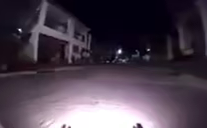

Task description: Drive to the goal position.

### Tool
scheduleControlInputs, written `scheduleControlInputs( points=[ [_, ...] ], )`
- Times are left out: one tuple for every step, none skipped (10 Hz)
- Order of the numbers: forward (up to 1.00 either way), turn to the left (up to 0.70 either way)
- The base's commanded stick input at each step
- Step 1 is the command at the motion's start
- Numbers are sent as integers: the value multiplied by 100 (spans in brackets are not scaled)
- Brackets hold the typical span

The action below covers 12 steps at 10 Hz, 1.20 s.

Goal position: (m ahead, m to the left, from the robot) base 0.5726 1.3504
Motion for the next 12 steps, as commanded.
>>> scheduleControlInputs(
  points=[
    [0,45],
    [0,45],
    [0,45],
    [0,45],
    [0,45],
    [0,45],
    [0,45],
    [0,45],
    [0,45],
    [0,45],
    [0,45],
    [0,45]
  ],
)
